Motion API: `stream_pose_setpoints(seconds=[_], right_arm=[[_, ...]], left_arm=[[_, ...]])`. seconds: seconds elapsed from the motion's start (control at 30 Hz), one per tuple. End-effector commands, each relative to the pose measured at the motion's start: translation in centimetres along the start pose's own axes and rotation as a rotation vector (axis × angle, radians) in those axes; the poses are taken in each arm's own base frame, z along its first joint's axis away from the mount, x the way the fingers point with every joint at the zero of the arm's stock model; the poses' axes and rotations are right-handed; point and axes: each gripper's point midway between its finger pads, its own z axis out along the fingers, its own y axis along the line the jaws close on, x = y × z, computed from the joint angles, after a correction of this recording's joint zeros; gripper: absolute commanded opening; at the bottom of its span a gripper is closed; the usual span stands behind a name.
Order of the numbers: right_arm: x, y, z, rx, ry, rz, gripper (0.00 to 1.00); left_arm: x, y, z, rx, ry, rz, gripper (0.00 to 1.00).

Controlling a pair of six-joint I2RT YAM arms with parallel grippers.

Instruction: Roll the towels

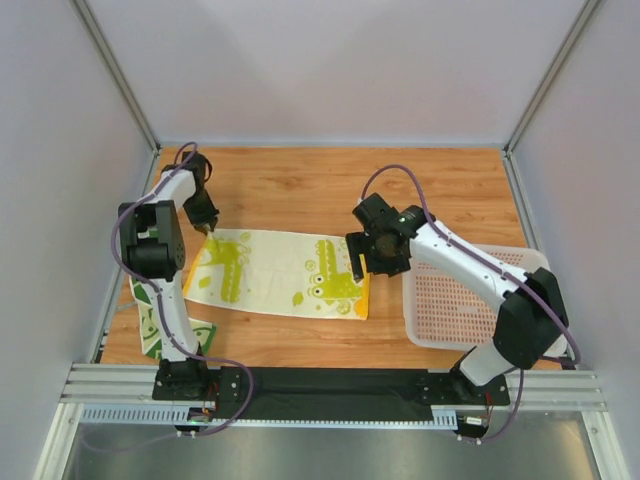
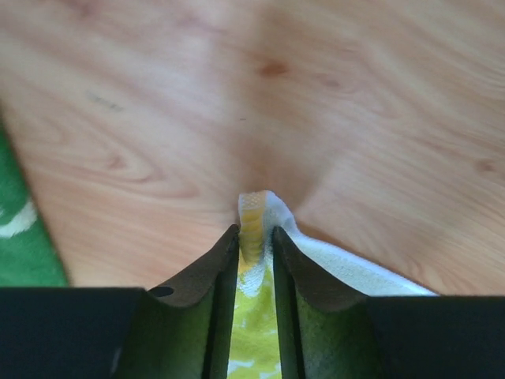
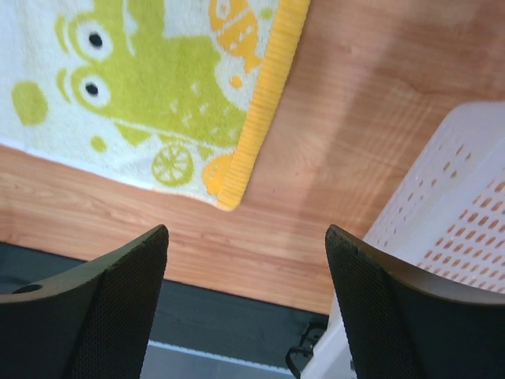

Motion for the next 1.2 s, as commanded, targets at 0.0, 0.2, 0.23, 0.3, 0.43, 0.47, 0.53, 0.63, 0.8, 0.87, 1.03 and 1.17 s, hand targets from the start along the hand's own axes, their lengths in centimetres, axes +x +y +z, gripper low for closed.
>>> stream_pose_setpoints(seconds=[0.0, 0.2, 0.23, 0.3, 0.43, 0.47, 0.53, 0.63, 0.8, 0.87, 1.03, 1.17], right_arm=[[-4.2, 1.6, -0.1, -0.076, -0.066, -0.009, 0.81], [-2.3, 4.5, 1.7, -0.2, 0.051, 0.035, 0.78], [-1.0, 4.5, 2.5, -0.201, 0.075, 0.042, 0.78], [0.1, 4.7, 3.0, -0.196, 0.086, 0.062, 0.77], [2.9, 3.8, 4.7, -0.145, 0.122, 0.083, 0.77], [4.3, 3.5, 5.4, -0.135, 0.149, 0.094, 0.75], [4.7, 3.5, 6.0, -0.142, 0.147, 0.108, 0.73], [5.1, 2.7, 7.0, -0.113, 0.133, 0.128, 0.7], [4.2, 2.8, 7.9, -0.094, 0.104, 0.145, 0.65], [4.1, 2.8, 8.4, -0.085, 0.102, 0.153, 0.61], [4.1, 2.3, 9.5, -0.044, 0.104, 0.169, 0.55], [4.9, 1.9, 10.1, -0.028, 0.122, 0.175, 0.48]], left_arm=[[-0.2, 2.0, -2.8, -0.033, -0.018, -0.097, 0.32], [0.4, 2.7, -7.1, 0.018, -0.084, -0.115, 0.73], [1.2, 2.8, -7.4, 0.027, -0.079, -0.11, 0.75], [1.2, 2.9, -9.7, 0.064, -0.122, -0.096, 0.76], [3.7, 3.7, -12.5, 0.119, -0.151, -0.077, 0.76], [4.2, 3.9, -13.1, 0.13, -0.162, -0.071, 0.76], [5.7, 4.4, -14.8, 0.166, -0.201, -0.046, 0.76], [8.0, 5.1, -16.4, 0.205, -0.24, -0.001, 0.76], [11.2, 6.6, -18.7, 0.246, -0.319, 0.043, 0.76], [12.6, 6.7, -18.6, 0.27, -0.316, 0.058, 0.76], [14.0, 7.3, -19.6, 0.296, -0.393, 0.063, 0.76], [13.9, 7.3, -19.4, 0.294, -0.403, 0.07, 0.76]])
